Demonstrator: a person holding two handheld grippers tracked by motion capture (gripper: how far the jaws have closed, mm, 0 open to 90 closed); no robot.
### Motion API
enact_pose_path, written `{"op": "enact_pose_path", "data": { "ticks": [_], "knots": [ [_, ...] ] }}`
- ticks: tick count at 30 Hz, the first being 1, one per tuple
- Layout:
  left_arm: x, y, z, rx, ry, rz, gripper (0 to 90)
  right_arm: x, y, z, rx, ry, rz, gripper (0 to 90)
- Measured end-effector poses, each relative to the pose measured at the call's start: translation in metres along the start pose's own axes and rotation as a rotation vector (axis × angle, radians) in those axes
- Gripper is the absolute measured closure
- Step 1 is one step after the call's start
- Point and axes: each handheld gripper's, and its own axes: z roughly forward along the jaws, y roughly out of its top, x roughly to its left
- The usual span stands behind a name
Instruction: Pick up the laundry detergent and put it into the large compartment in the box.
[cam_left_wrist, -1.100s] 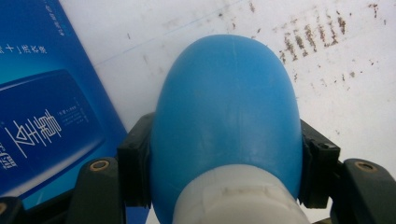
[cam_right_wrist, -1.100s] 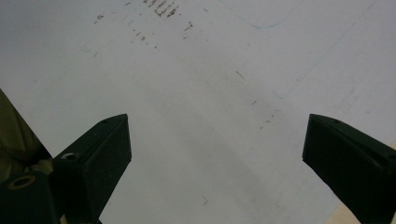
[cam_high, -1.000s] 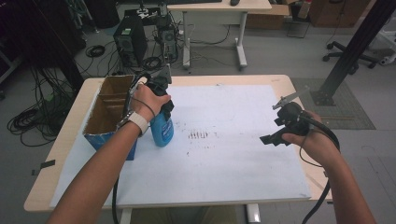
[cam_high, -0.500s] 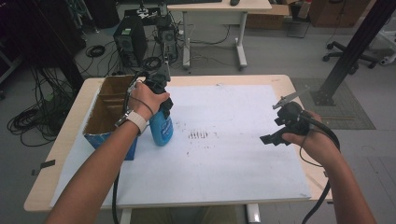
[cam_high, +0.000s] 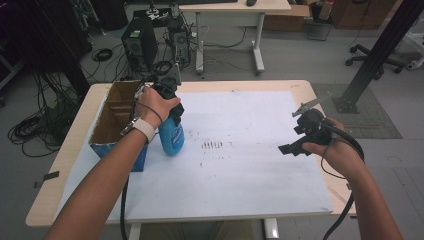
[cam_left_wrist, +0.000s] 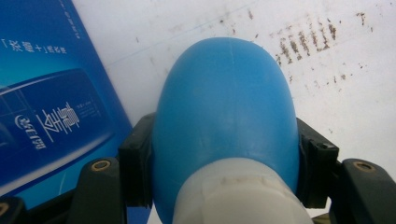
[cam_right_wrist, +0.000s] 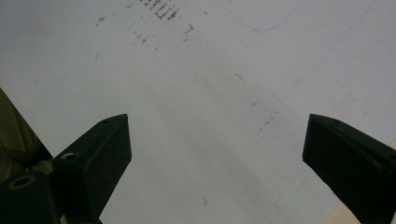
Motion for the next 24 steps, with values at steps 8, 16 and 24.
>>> {"op": "enact_pose_path", "data": {
  "ticks": [8,16,24],
  "knots": [
    [0.0,-0.002,-0.006,-0.004,-0.008,-0.003,37.2,0.0,-0.001,-0.001,-0.003,-0.003,0.0,8.2],
    [-0.002,-0.002,-0.012,0.0,-0.001,-0.001,37.2,0.0,-0.001,-0.002,-0.005,-0.002,-0.002,8.2],
    [-0.004,-0.003,-0.017,-0.003,-0.006,-0.005,37.2,0.0,-0.001,-0.002,-0.002,-0.001,-0.002,8.2]
  ]
}}
